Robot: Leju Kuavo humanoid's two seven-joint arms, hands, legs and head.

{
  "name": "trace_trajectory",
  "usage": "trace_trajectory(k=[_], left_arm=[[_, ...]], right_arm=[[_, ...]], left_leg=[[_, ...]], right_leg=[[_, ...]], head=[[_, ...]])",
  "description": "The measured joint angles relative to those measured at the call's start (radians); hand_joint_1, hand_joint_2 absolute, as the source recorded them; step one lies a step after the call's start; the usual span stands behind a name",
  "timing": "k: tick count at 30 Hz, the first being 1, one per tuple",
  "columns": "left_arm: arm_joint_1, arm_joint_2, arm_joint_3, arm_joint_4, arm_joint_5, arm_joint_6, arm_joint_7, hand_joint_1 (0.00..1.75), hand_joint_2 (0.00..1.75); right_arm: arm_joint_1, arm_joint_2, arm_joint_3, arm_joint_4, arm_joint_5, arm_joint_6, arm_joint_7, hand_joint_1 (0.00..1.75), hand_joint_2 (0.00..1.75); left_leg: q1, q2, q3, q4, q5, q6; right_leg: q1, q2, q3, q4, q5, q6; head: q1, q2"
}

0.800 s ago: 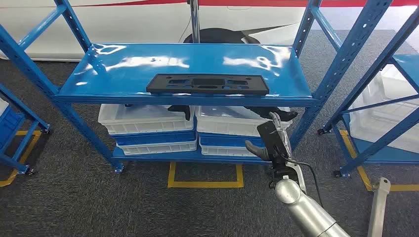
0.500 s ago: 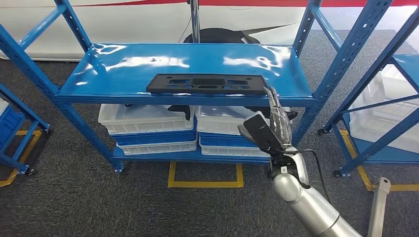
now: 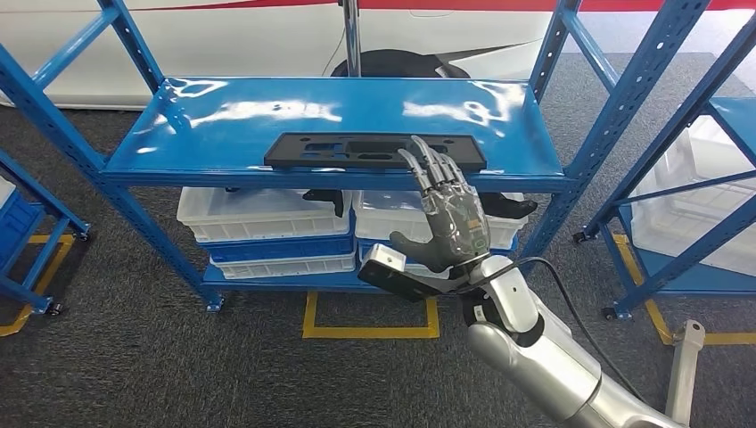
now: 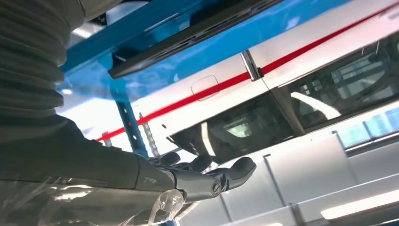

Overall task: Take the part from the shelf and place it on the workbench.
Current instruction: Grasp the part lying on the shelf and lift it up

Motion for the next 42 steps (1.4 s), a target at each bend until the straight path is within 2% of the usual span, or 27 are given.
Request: trace_trajectory(k=[10, 18, 22, 27, 32, 42], left_arm=[[-0.011, 0.000, -0.038, 0.002, 0.005, -0.003, 0.014, 0.00, 0.00], [-0.016, 0.000, -0.061, 0.006, 0.023, -0.003, 0.016, 0.00, 0.00], [-0.016, 0.000, -0.070, 0.008, 0.035, 0.002, 0.017, 0.00, 0.00], [-0.016, 0.001, -0.076, 0.009, 0.040, 0.006, 0.020, 0.00, 0.00], [-0.017, 0.001, -0.080, 0.009, 0.041, 0.010, 0.023, 0.00, 0.00], [-0.017, 0.003, -0.086, 0.010, 0.046, 0.015, 0.032, 0.00, 0.00]], right_arm=[[-0.094, 0.000, 0.159, 0.017, 0.254, 0.190, 0.033, 0.00, 1.75], [-0.172, 0.000, 0.274, 0.085, 0.352, 0.381, 0.079, 0.00, 1.75], [-0.199, 0.002, 0.307, 0.119, 0.347, 0.439, 0.103, 0.00, 1.75], [-0.224, 0.006, 0.334, 0.147, 0.327, 0.450, 0.112, 0.00, 1.75], [-0.232, 0.015, 0.345, 0.167, 0.244, 0.463, 0.122, 0.00, 1.75], [-0.258, 0.036, 0.339, 0.185, 0.063, 0.408, 0.146, 0.00, 1.75]], left_leg=[[0.000, 0.000, -0.001, 0.000, 0.000, 0.000], [0.000, 0.000, -0.001, 0.000, 0.000, 0.000], [0.000, 0.000, -0.002, 0.000, 0.000, 0.000], [0.000, 0.000, -0.002, 0.000, 0.000, 0.000], [0.000, 0.000, -0.002, 0.000, 0.000, 0.000], [0.000, 0.000, -0.001, 0.000, 0.000, 0.000]], right_leg=[[0.000, 0.000, -0.001, 0.000, 0.000, 0.000], [0.000, 0.000, -0.001, 0.000, 0.000, 0.000], [0.000, 0.000, -0.002, 0.000, 0.000, 0.000], [0.000, 0.000, -0.002, 0.000, 0.000, 0.000], [0.000, 0.000, -0.002, 0.000, 0.000, 0.000], [0.000, 0.000, -0.002, 0.001, 0.000, 0.000]], head=[[0.000, 0.000], [0.000, 0.000], [0.000, 0.000], [0.000, 0.000], [0.000, 0.000], [0.000, 0.000]])
